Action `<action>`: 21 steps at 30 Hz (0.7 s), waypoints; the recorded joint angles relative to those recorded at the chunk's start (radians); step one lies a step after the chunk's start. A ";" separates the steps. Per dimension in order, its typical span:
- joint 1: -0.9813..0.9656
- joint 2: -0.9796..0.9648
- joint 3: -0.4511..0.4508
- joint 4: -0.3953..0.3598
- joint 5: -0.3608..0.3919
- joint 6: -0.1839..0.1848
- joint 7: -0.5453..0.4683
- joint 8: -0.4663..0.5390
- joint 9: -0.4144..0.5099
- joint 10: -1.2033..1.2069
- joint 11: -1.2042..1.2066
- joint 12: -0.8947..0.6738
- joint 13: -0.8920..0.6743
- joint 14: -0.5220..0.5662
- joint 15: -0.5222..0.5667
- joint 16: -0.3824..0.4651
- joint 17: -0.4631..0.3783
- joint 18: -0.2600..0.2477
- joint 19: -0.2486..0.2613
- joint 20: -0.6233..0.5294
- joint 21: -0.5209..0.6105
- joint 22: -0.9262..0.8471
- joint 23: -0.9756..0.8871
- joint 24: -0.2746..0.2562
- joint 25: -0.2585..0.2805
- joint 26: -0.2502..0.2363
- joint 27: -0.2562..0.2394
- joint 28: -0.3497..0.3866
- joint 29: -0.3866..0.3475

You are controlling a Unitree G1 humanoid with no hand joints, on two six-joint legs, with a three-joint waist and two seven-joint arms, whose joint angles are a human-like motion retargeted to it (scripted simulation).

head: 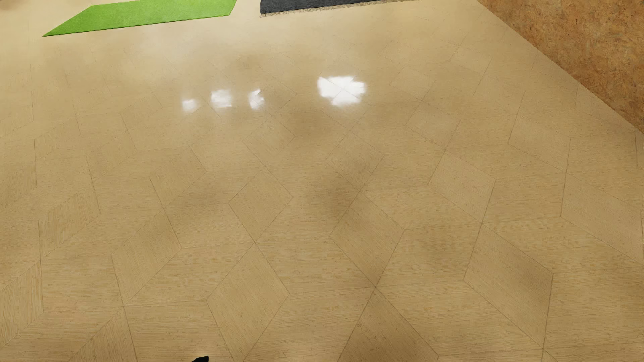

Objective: Walk forward

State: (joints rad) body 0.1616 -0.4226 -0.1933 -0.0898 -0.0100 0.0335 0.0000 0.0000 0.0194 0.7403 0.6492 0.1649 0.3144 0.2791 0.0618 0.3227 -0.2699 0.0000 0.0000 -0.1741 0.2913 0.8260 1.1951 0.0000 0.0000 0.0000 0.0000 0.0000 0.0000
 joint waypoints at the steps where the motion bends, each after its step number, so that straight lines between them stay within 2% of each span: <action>1: -0.113 0.032 0.020 -0.014 0.018 -0.010 0.000 0.000 -0.003 0.175 0.004 0.015 -0.012 0.105 -0.043 -0.006 -0.001 0.000 0.000 -0.034 -0.004 0.016 -0.010 0.000 0.000 0.000 0.000 0.000 0.000; 2: -0.214 0.081 0.056 -0.020 0.037 -0.020 0.000 0.000 0.005 0.335 0.000 0.026 -0.026 0.109 -0.081 -0.002 -0.003 0.000 0.000 -0.076 0.005 0.033 -0.031 0.000 0.000 0.000 0.000 0.000 0.000; 4: -0.380 0.230 0.139 -0.014 0.053 -0.041 0.000 0.000 0.020 0.502 -0.050 0.065 -0.060 -0.001 -0.122 -0.010 -0.014 0.000 0.000 -0.121 0.011 0.057 -0.087 0.000 0.000 0.000 0.000 0.000 0.000; 5: -0.448 0.299 0.188 -0.022 0.044 -0.057 0.000 0.000 0.024 0.467 -0.076 0.083 -0.087 -0.008 -0.135 -0.013 -0.021 0.000 0.000 -0.149 0.009 0.071 -0.111 0.000 0.000 0.000 0.000 0.000 0.000; 6: -0.517 0.361 0.239 -0.010 0.035 -0.068 0.000 0.000 0.032 0.409 -0.092 0.106 -0.112 0.039 -0.159 -0.014 -0.031 0.000 0.000 -0.163 0.003 0.076 -0.148 0.000 0.000 0.000 0.000 0.000 0.000; 9: -0.605 0.529 0.344 -0.001 0.004 -0.089 0.000 0.000 0.036 -0.047 -0.145 0.158 -0.181 0.236 -0.229 -0.012 -0.063 0.000 0.000 -0.213 -0.030 0.077 -0.265 0.000 0.000 0.000 0.000 0.000 0.000; 10: -0.610 0.586 0.361 0.004 0.010 -0.086 0.000 0.000 0.034 -0.191 -0.155 0.173 -0.196 0.191 -0.274 -0.012 -0.072 0.000 0.000 -0.229 -0.043 0.082 -0.299 0.000 0.000 0.000 0.000 0.000 0.000; 11: -0.599 0.621 0.374 0.000 0.008 -0.086 0.000 0.000 0.028 -0.288 -0.156 0.177 -0.222 -0.084 -0.302 -0.018 -0.080 0.000 0.000 -0.250 -0.056 0.099 -0.321 0.000 0.000 0.000 0.000 0.000 0.000; 12: -0.575 0.646 0.405 -0.010 -0.008 -0.093 0.000 0.000 0.027 -0.419 -0.136 0.184 -0.233 -0.312 -0.302 -0.021 -0.082 0.000 0.000 -0.258 -0.074 0.113 -0.332 0.000 0.000 0.000 0.000 0.000 0.000; 13: -0.588 0.671 0.416 -0.021 -0.020 -0.096 0.000 0.000 0.027 -0.303 -0.115 0.191 -0.242 -0.369 -0.278 -0.026 -0.084 0.000 0.000 -0.271 -0.081 0.133 -0.339 0.000 0.000 0.000 0.000 0.000 0.000; 14: -0.616 0.675 0.411 -0.048 -0.030 -0.102 0.000 0.000 0.022 -0.292 -0.061 0.194 -0.243 -0.174 -0.211 -0.031 -0.084 0.000 0.000 -0.285 -0.089 0.150 -0.334 0.000 0.000 0.000 0.000 0.000 0.000; 15: -0.629 0.670 0.403 -0.075 -0.044 -0.115 0.000 0.000 0.014 -0.255 0.001 0.200 -0.230 -0.039 -0.077 -0.037 -0.076 0.000 0.000 -0.288 -0.095 0.174 -0.320 0.000 0.000 0.000 0.000 0.000 0.000; 16: -0.614 0.637 0.378 -0.101 -0.063 -0.125 0.000 0.000 0.008 -0.204 0.135 0.204 -0.203 0.010 0.126 -0.038 -0.065 0.000 0.000 -0.288 -0.096 0.194 -0.291 0.000 0.000 0.000 0.000 0.000 0.000; 17: -0.576 0.542 0.371 -0.120 -0.088 -0.141 0.000 0.000 0.002 -0.182 0.303 0.200 -0.184 -0.027 0.290 -0.031 -0.057 0.000 0.000 -0.275 -0.075 0.191 -0.269 0.000 0.000 0.000 0.000 0.000 0.000; 18: -0.542 0.427 0.343 -0.147 -0.104 -0.151 0.000 0.000 0.002 -0.169 0.474 0.189 -0.178 -0.066 0.303 -0.025 -0.054 0.000 0.000 -0.269 -0.035 0.185 -0.244 0.000 0.000 0.000 0.000 0.000 0.000; 20: -0.380 0.256 0.282 -0.157 -0.094 -0.139 0.000 0.000 0.021 -0.199 0.697 0.166 -0.158 -0.178 -0.048 -0.015 -0.046 0.000 0.000 -0.222 0.011 0.142 -0.204 0.000 0.000 0.000 0.000 0.000 0.000; 21: -0.297 0.175 0.239 -0.153 -0.087 -0.131 0.000 0.000 0.027 -0.221 0.722 0.144 -0.146 -0.242 -0.111 -0.007 -0.042 0.000 0.000 -0.208 0.026 0.131 -0.177 0.000 0.000 0.000 0.000 0.000 0.000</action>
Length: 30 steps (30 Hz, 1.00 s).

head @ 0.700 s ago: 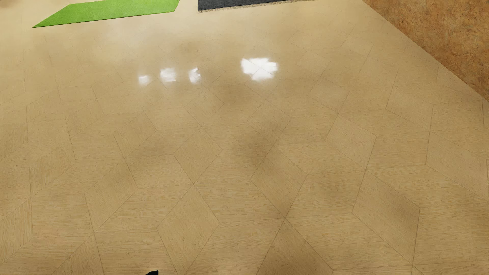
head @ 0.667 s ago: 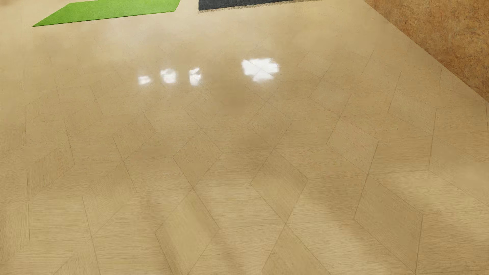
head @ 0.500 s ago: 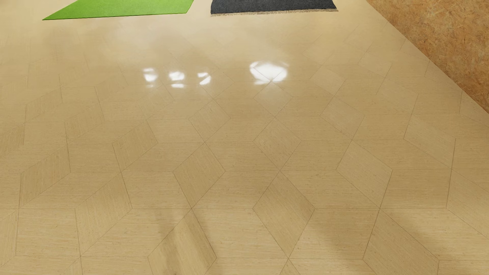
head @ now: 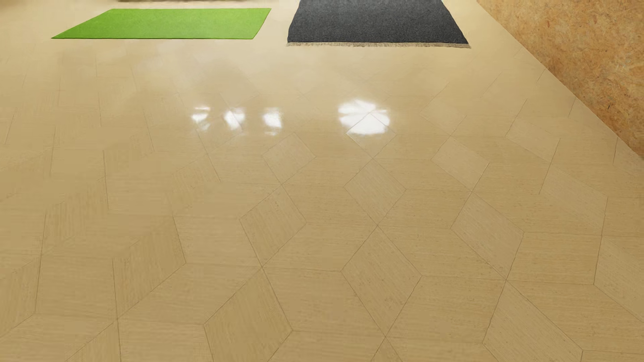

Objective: Walk forward

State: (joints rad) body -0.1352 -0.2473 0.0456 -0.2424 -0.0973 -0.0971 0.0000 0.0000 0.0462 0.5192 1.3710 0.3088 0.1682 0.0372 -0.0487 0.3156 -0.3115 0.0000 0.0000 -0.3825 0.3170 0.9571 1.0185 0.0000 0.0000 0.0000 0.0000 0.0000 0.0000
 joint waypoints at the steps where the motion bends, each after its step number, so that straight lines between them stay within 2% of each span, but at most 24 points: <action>1: 0.074 -0.068 -0.055 0.015 0.009 0.013 0.000 0.000 -0.002 -0.017 -0.033 -0.012 0.019 -0.067 -0.015 0.010 0.004 0.000 0.000 0.017 0.018 -0.022 0.021 0.000 0.000 0.000 0.000 0.000 0.000; 3: 0.230 -0.159 -0.148 0.056 0.012 0.035 0.000 0.000 0.003 -0.084 -0.265 -0.057 0.057 -0.200 0.013 0.037 0.004 0.000 0.000 0.037 0.014 -0.077 0.025 0.000 0.000 0.000 0.000 0.000 0.000; 5: 0.321 -0.199 -0.209 0.082 0.002 0.046 0.000 0.000 -0.010 -0.102 -0.646 -0.106 0.100 -0.311 0.113 0.060 0.005 0.000 0.000 0.063 -0.019 -0.134 -0.006 0.000 0.000 0.000 0.000 0.000 0.000; 6: 0.346 -0.198 -0.235 0.089 -0.005 0.048 0.000 0.000 -0.028 -0.102 -0.784 -0.133 0.113 -0.343 0.101 0.069 0.005 0.000 0.000 0.081 -0.011 -0.150 0.007 0.000 0.000 0.000 0.000 0.000 0.000; 7: 0.375 -0.176 -0.254 0.112 -0.005 0.055 0.000 0.000 -0.038 -0.098 -1.178 -0.161 0.126 -0.355 0.226 0.073 0.008 0.000 0.000 0.103 -0.007 -0.162 0.019 0.000 0.000 0.000 0.000 0.000 0.000; 8: 0.388 -0.208 -0.262 0.123 -0.004 0.061 0.000 0.000 -0.043 -0.090 -0.932 -0.182 0.133 -0.322 0.150 0.070 0.009 0.000 0.000 0.128 -0.006 -0.161 0.038 0.000 0.000 0.000 0.000 0.000 0.000; 9: 0.419 -0.228 -0.267 0.144 0.009 0.070 0.000 0.000 -0.041 -0.074 -0.853 -0.195 0.139 -0.257 0.149 0.066 0.013 0.000 0.000 0.141 0.018 -0.155 0.071 0.000 0.000 0.000 0.000 0.000 0.000; 10: 0.417 -0.249 -0.263 0.148 0.022 0.082 0.000 0.000 -0.044 -0.021 -0.784 -0.190 0.133 -0.127 0.188 0.057 0.017 0.000 0.000 0.152 0.057 -0.147 0.121 0.000 0.000 0.000 0.000 0.000 0.000; 11: 0.414 -0.230 -0.265 0.160 0.035 0.095 0.000 0.000 -0.041 0.088 -0.713 -0.168 0.134 0.044 0.173 0.040 0.020 0.000 0.000 0.161 0.074 -0.134 0.148 0.000 0.000 0.000 0.000 0.000 0.000; 13: 0.249 -0.179 -0.259 0.186 0.071 0.093 0.000 0.000 -0.050 0.386 -0.646 -0.143 0.135 0.341 0.054 0.034 0.025 0.000 0.000 0.107 0.056 -0.122 0.126 0.000 0.000 0.000 0.000 0.000 0.000; 14: 0.131 -0.128 -0.237 0.194 0.099 0.086 0.000 0.000 -0.039 0.566 -0.641 -0.135 0.126 0.434 -0.008 0.041 0.029 0.000 0.000 0.061 0.065 -0.125 0.105 0.000 0.000 0.000 0.000 0.000 0.000; 16: -0.028 0.014 -0.170 0.188 0.121 0.071 0.000 0.000 -0.015 0.767 -0.680 -0.116 0.089 0.275 -0.063 0.024 0.021 0.000 0.000 0.039 0.066 -0.105 0.059 0.000 0.000 0.000 0.000 0.000 0.000; 17: -0.098 0.087 -0.112 0.177 0.117 0.056 0.000 0.000 -0.006 0.768 -0.718 -0.100 0.061 0.203 -0.071 0.014 0.014 0.000 0.000 0.037 0.063 -0.095 0.042 0.000 0.000 0.000 0.000 0.000 0.000; 18: -0.168 0.158 -0.058 0.170 0.112 0.047 0.000 0.000 -0.002 0.707 -0.760 -0.081 0.029 0.180 -0.082 0.004 0.005 0.000 0.000 0.024 0.050 -0.086 0.031 0.000 0.000 0.000 0.000 0.000 0.000; 21: -0.295 0.326 0.073 0.166 0.094 0.029 0.000 0.000 0.016 0.291 -0.835 -0.003 -0.040 0.394 -0.153 0.011 -0.024 0.000 0.000 -0.008 -0.027 -0.144 -0.082 0.000 0.000 0.000 0.000 0.000 0.000; 22: -0.311 0.364 0.102 0.168 0.090 0.035 0.000 0.000 0.013 0.117 -0.845 0.019 -0.061 0.383 -0.181 0.008 -0.039 0.000 0.000 -0.028 -0.045 -0.155 -0.126 0.000 0.000 0.000 0.000 0.000 0.000; 23: -0.300 0.406 0.116 0.159 0.088 0.041 0.000 0.000 0.006 -0.040 -0.854 0.035 -0.081 0.183 -0.209 -0.002 -0.049 0.000 0.000 -0.021 -0.070 -0.157 -0.155 0.000 0.000 0.000 0.000 0.000 0.000; 24: -0.278 0.454 0.135 0.158 0.080 0.046 0.000 0.000 0.001 -0.091 -0.860 0.049 -0.098 -0.094 -0.229 -0.009 -0.056 0.000 0.000 -0.040 -0.084 -0.141 -0.173 0.000 0.000 0.000 0.000 0.000 0.000; 25: -0.281 0.480 0.157 0.156 0.068 0.045 0.000 0.000 -0.004 -0.086 -0.844 0.056 -0.105 -0.174 -0.225 -0.016 -0.058 0.000 0.000 -0.042 -0.106 -0.131 -0.187 0.000 0.000 0.000 0.000 0.000 0.000; 26: -0.322 0.498 0.151 0.136 0.055 0.037 0.000 0.000 -0.009 -0.082 -0.811 0.066 -0.114 -0.071 -0.185 -0.019 -0.058 0.000 0.000 -0.061 -0.109 -0.113 -0.181 0.000 0.000 0.000 0.000 0.000 0.000; 27: -0.322 0.510 0.152 0.102 0.037 0.031 0.000 0.000 -0.017 -0.060 -0.770 0.068 -0.104 0.097 -0.110 -0.023 -0.051 0.000 0.000 -0.074 -0.132 -0.085 -0.174 0.000 0.000 0.000 0.000 0.000 0.000; 28: -0.327 0.517 0.143 0.076 0.026 0.022 0.000 0.000 -0.030 -0.024 -0.708 0.070 -0.079 0.207 0.037 -0.028 -0.038 0.000 0.000 -0.076 -0.135 -0.044 -0.141 0.000 0.000 0.000 0.000 0.000 0.000; 29: -0.320 0.464 0.133 0.051 -0.004 0.012 0.000 0.000 -0.052 0.029 -0.580 0.075 -0.045 0.253 0.234 -0.029 -0.021 0.000 0.000 -0.070 -0.149 -0.013 -0.092 0.000 0.000 0.000 0.000 0.000 0.000; 30: -0.280 0.386 0.122 0.033 -0.024 0.015 0.000 0.000 -0.054 0.056 -0.435 0.066 -0.031 0.223 0.376 -0.035 -0.014 0.000 0.000 -0.058 -0.132 0.009 -0.051 0.000 0.000 0.000 0.000 0.000 0.000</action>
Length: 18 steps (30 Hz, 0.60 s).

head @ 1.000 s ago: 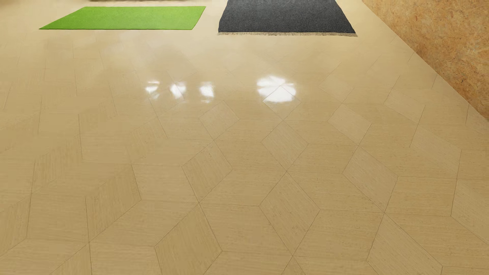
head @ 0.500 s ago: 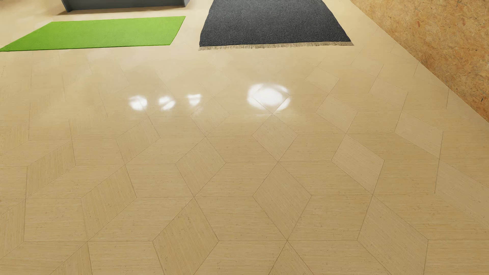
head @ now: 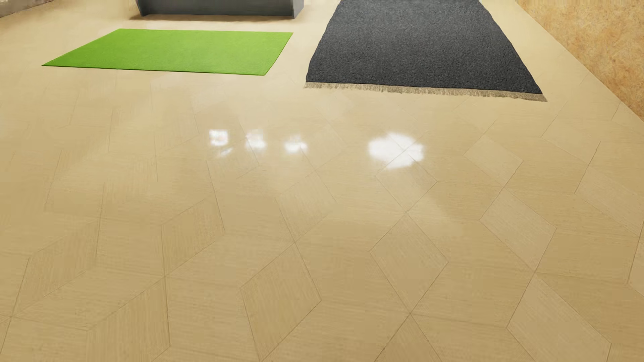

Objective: Walk forward

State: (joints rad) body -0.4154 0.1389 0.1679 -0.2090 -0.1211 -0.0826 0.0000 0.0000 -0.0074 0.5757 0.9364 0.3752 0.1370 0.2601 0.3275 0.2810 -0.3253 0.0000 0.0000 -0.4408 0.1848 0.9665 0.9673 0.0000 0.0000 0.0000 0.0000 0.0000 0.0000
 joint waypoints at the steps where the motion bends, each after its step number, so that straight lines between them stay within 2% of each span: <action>1: 0.048 -0.103 -0.009 -0.021 -0.017 0.000 0.000 0.000 0.006 0.014 0.171 -0.001 0.010 -0.044 -0.011 0.004 0.006 0.000 0.000 0.022 0.021 -0.021 0.044 0.000 0.000 0.000 0.000 0.000 0.000; 3: 0.192 -0.279 -0.083 -0.031 -0.017 0.021 0.000 0.000 0.022 0.000 0.413 -0.030 0.017 -0.156 -0.353 0.010 0.016 0.000 0.000 0.036 0.079 -0.024 0.134 0.000 0.000 0.000 0.000 0.000 0.000; 4: 0.282 -0.349 -0.138 -0.024 -0.011 0.029 0.000 0.000 0.028 -0.039 0.440 -0.062 0.022 -0.219 -0.404 0.021 0.025 0.000 0.000 0.047 0.077 -0.031 0.155 0.000 0.000 0.000 0.000 0.000 0.000; 6: 0.431 -0.472 -0.240 0.011 -0.002 0.049 0.000 0.000 0.042 -0.093 0.327 -0.115 0.067 -0.322 -0.437 0.052 0.033 0.000 0.000 0.062 0.092 -0.074 0.139 0.000 0.000 0.000 0.000 0.000 0.000; 8: 0.560 -0.542 -0.319 0.047 -0.001 0.061 0.000 0.000 0.048 -0.137 0.032 -0.182 0.117 -0.421 -0.389 0.074 0.037 0.000 0.000 0.098 0.090 -0.102 0.098 0.000 0.000 0.000 0.000 0.000 0.000; 9: 0.606 -0.555 -0.352 0.055 -0.002 0.062 0.000 0.000 0.045 -0.148 -0.161 -0.215 0.131 -0.469 -0.327 0.082 0.035 0.000 0.000 0.117 0.118 -0.121 0.086 0.000 0.000 0.000 0.000 0.000 0.000; 10: 0.629 -0.567 -0.374 0.059 0.000 0.060 0.000 0.000 0.030 -0.150 -0.311 -0.248 0.143 -0.506 -0.274 0.086 0.041 0.000 0.000 0.138 0.096 -0.136 0.081 0.000 0.000 0.000 0.000 0.000 0.000; 11: 0.658 -0.557 -0.390 0.074 0.007 0.063 0.000 0.000 0.019 -0.148 -0.775 -0.275 0.156 -0.528 0.013 0.086 0.043 0.000 0.000 0.153 0.105 -0.157 0.107 0.000 0.000 0.000 0.000 0.000 0.000; 12: 0.686 -0.578 -0.406 0.088 0.012 0.063 0.000 0.000 0.018 -0.145 -0.504 -0.299 0.167 -0.515 -0.107 0.085 0.051 0.000 0.000 0.165 0.091 -0.174 0.116 0.000 0.000 0.000 0.000 0.000 0.000; 13: 0.712 -0.612 -0.418 0.109 0.026 0.070 0.000 0.000 0.023 -0.131 -0.398 -0.306 0.173 -0.451 -0.266 0.080 0.053 0.000 0.000 0.191 0.101 -0.194 0.133 0.000 0.000 0.000 0.000 0.000 0.000; 14: 0.709 -0.622 -0.439 0.125 0.042 0.073 0.000 0.000 0.016 -0.063 -0.340 -0.304 0.181 -0.337 -0.214 0.068 0.057 0.000 0.000 0.197 0.131 -0.191 0.157 0.000 0.000 0.000 0.000 0.000 0.000; 15: 0.684 -0.625 -0.436 0.134 0.057 0.081 0.000 0.000 0.004 0.048 -0.264 -0.278 0.194 -0.169 -0.213 0.048 0.063 0.000 0.000 0.212 0.130 -0.190 0.180 0.000 0.000 0.000 0.000 0.000 0.000; 16: 0.630 -0.587 -0.418 0.152 0.099 0.091 0.000 0.000 0.003 0.184 -0.227 -0.245 0.203 -0.015 -0.278 0.035 0.068 0.000 0.000 0.206 0.112 -0.185 0.189 0.000 0.000 0.000 0.000 0.000 0.000; 17: 0.525 -0.540 -0.399 0.149 0.123 0.091 0.000 0.000 0.005 0.379 -0.222 -0.237 0.197 0.041 -0.335 0.027 0.068 0.000 0.000 0.190 0.120 -0.181 0.179 0.000 0.000 0.000 0.000 0.000 0.000; 18: 0.431 -0.470 -0.366 0.145 0.144 0.087 0.000 0.000 0.014 0.554 -0.235 -0.226 0.182 0.012 -0.370 0.025 0.064 0.000 0.000 0.147 0.139 -0.159 0.171 0.000 0.000 0.000 0.000 0.000 0.000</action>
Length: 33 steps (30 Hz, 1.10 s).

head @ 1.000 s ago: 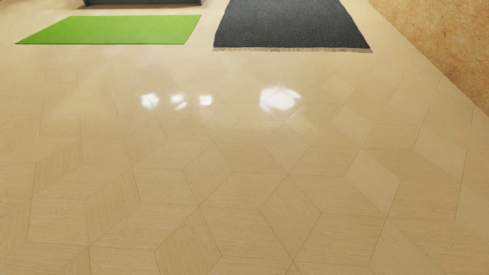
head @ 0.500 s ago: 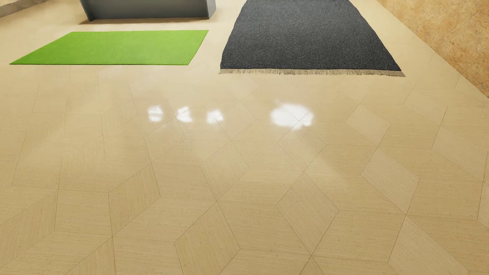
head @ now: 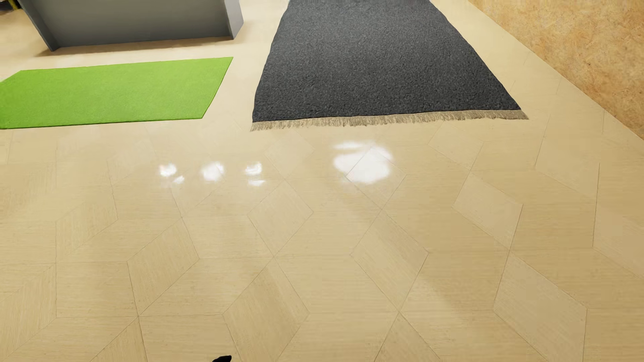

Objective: Walk forward

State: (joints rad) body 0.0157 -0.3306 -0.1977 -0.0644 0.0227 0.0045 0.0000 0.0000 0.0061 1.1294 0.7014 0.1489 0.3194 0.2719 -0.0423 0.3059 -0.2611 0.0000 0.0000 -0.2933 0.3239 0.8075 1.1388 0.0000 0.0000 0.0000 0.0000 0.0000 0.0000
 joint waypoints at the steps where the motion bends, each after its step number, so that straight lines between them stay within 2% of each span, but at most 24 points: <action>1: -0.092 0.077 0.044 -0.006 0.010 -0.011 0.000 0.000 0.006 0.107 -0.025 0.024 -0.018 -0.024 -0.022 -0.003 -0.002 0.000 0.000 -0.012 -0.001 0.007 -0.019 0.000 0.000 0.000 0.000 0.000 0.000; 2: -0.184 0.151 0.091 -0.012 0.014 -0.025 0.000 0.000 0.008 0.157 -0.062 0.044 -0.043 -0.025 -0.039 -0.006 -0.007 0.000 0.000 -0.015 -0.003 0.027 -0.039 0.000 0.000 0.000 0.000 0.000 0.000; 4: -0.316 0.310 0.204 -0.025 -0.001 -0.060 0.000 0.000 0.025 0.055 -0.134 0.082 -0.093 0.003 -0.064 0.002 -0.023 0.000 0.000 -0.035 -0.007 0.076 -0.101 0.000 0.000 0.000 0.000 0.000 0.000; 7: -0.421 0.481 0.321 -0.018 -0.020 -0.069 0.000 0.000 0.047 -0.394 -0.187 0.149 -0.177 0.171 -0.145 0.008 -0.077 0.000 0.000 -0.043 -0.039 0.128 -0.226 0.000 0.000 0.000 0.000 0.000 0.000; 8: -0.434 0.500 0.352 -0.019 -0.022 -0.068 0.000 0.000 0.042 -0.560 -0.181 0.158 -0.210 0.120 -0.185 0.006 -0.093 0.000 0.000 -0.069 -0.058 0.157 -0.248 0.000 0.000 0.000 0.000 0.000 0.000; 9: -0.425 0.543 0.368 -0.022 -0.020 -0.064 0.000 0.000 0.036 -0.671 -0.185 0.178 -0.232 -0.161 -0.221 0.000 -0.101 0.000 0.000 -0.080 -0.092 0.182 -0.267 0.000 0.000 0.000 0.000 0.000 0.000; 10: -0.422 0.560 0.400 -0.020 -0.034 -0.070 0.000 0.000 0.027 -0.833 -0.174 0.183 -0.261 -0.329 -0.228 0.000 -0.104 0.000 0.000 -0.130 -0.103 0.219 -0.262 0.000 0.000 0.000 0.000 0.000 0.000; 11: -0.429 0.594 0.412 -0.027 -0.049 -0.073 0.000 0.000 0.030 -0.692 -0.153 0.204 -0.272 -0.379 -0.202 -0.005 -0.104 0.000 0.000 -0.134 -0.122 0.242 -0.265 0.000 0.000 0.000 0.000 0.000 0.000; 12: -0.463 0.609 0.414 -0.050 -0.065 -0.082 0.000 0.000 0.028 -0.695 -0.113 0.218 -0.276 -0.296 -0.148 -0.013 -0.101 0.000 0.000 -0.141 -0.136 0.254 -0.260 0.000 0.000 0.000 0.000 0.000 0.000; 13: -0.463 0.620 0.430 -0.068 -0.087 -0.085 0.000 0.000 0.018 -0.669 -0.070 0.233 -0.260 -0.134 -0.049 -0.022 -0.096 0.000 0.000 -0.155 -0.156 0.269 -0.256 0.000 0.000 0.000 0.000 0.000 0.000; 14: -0.476 0.615 0.423 -0.094 -0.109 -0.097 0.000 0.000 0.005 -0.616 0.001 0.244 -0.237 -0.025 0.122 -0.030 -0.080 0.000 0.000 -0.149 -0.170 0.282 -0.234 0.000 0.000 0.000 0.000 0.000 0.000; 15: -0.460 0.564 0.414 -0.120 -0.136 -0.105 0.000 0.000 -0.006 -0.564 0.124 0.262 -0.202 -0.003 0.329 -0.034 -0.067 0.000 0.000 -0.111 -0.175 0.272 -0.212 0.000 0.000 0.000 0.000 0.000 0.000; 16: -0.425 0.471 0.417 -0.142 -0.154 -0.107 0.000 0.000 -0.001 -0.536 0.269 0.257 -0.184 -0.014 0.455 -0.036 -0.057 0.000 0.000 -0.084 -0.166 0.253 -0.192 0.000 0.000 0.000 0.000 0.000 0.000; 17: -0.384 0.358 0.400 -0.177 -0.162 -0.105 0.000 0.000 0.004 -0.516 0.444 0.249 -0.175 -0.034 0.397 -0.034 -0.054 0.000 0.000 -0.074 -0.134 0.224 -0.169 0.000 0.000 0.000 0.000 0.000 0.000; 19: -0.231 0.193 0.320 -0.184 -0.143 -0.083 0.000 0.000 0.027 -0.538 0.642 0.187 -0.178 -0.137 -0.001 -0.029 -0.036 0.000 0.000 -0.082 -0.083 0.218 -0.109 0.000 0.000 0.000 0.000 0.000 0.000; 20: -0.150 0.111 0.264 -0.174 -0.138 -0.072 0.000 0.000 0.031 -0.575 0.657 0.161 -0.171 -0.207 -0.069 -0.020 -0.026 0.000 0.000 -0.072 -0.075 0.190 -0.092 0.000 0.000 0.000 0.000 0.000 0.000; 22: 0.001 -0.007 0.127 -0.128 -0.139 -0.045 0.000 0.000 0.039 -0.648 0.517 0.094 -0.134 -0.336 -0.055 0.012 -0.020 0.000 0.000 -0.057 -0.053 0.141 -0.109 0.000 0.000 0.000 0.000 0.000 0.000; 24: 0.121 -0.079 0.040 -0.096 -0.151 -0.036 0.000 0.000 0.043 -0.697 0.219 0.018 -0.092 -0.446 0.009 0.049 -0.020 0.000 0.000 -0.047 -0.024 0.092 -0.134 0.000 0.000 0.000 0.000 0.000 0.000; 27: 0.218 -0.103 -0.031 -0.065 -0.154 -0.036 0.000 0.000 0.005 -0.701 -0.269 -0.069 -0.042 -0.575 0.104 0.086 -0.014 0.000 0.000 0.023 -0.014 -0.010 -0.120 0.000 0.000 0.000 0.000 0.000 0.000; 29: 0.268 -0.147 -0.067 -0.028 -0.142 -0.028 0.000 0.000 0.008 -0.700 -0.159 -0.105 -0.024 -0.501 0.121 0.091 -0.006 0.000 0.000 0.072 0.015 -0.053 -0.055 0.000 0.000 0.000 0.000 0.000 0.000; 30: 0.273 -0.172 -0.066 -0.023 -0.121 -0.018 0.000 0.000 -0.002 -0.661 -0.109 -0.104 -0.015 -0.382 0.184 0.081 -0.002 0.000 0.000 0.086 0.041 -0.056 -0.017 0.000 0.000 0.000 0.000 0.000 0.000; 31: 0.266 -0.165 -0.054 -0.010 -0.092 0.003 0.000 0.000 -0.002 -0.573 -0.041 -0.077 -0.004 -0.210 0.177 0.062 -0.003 0.000 0.000 0.105 0.065 -0.057 0.016 0.000 0.000 0.000 0.000 0.000 0.000; 32: 0.220 -0.117 -0.045 0.003 -0.064 0.009 0.000 0.000 -0.002 -0.438 -0.004 -0.052 -0.001 -0.027 0.117 0.050 0.001 0.000 0.000 0.101 0.075 -0.039 0.040 0.000 0.000 0.000 0.000 0.000 0.000; 33: 0.112 -0.087 -0.047 0.000 -0.050 0.006 0.000 0.000 -0.012 -0.271 0.004 -0.037 -0.005 0.083 0.061 0.044 0.002 0.000 0.000 0.073 0.070 -0.030 0.034 0.000 0.000 0.000 0.000 0.000 0.000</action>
State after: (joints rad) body 0.1273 -0.4177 -0.2451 -0.0643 -0.0273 0.0109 0.0000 0.0000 -0.0055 0.8588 0.7057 0.1122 0.3142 0.3554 0.0183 0.3497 -0.2587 0.0000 0.0000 -0.2203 0.3943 0.7779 1.1727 0.0000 0.0000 0.0000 0.0000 0.0000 0.0000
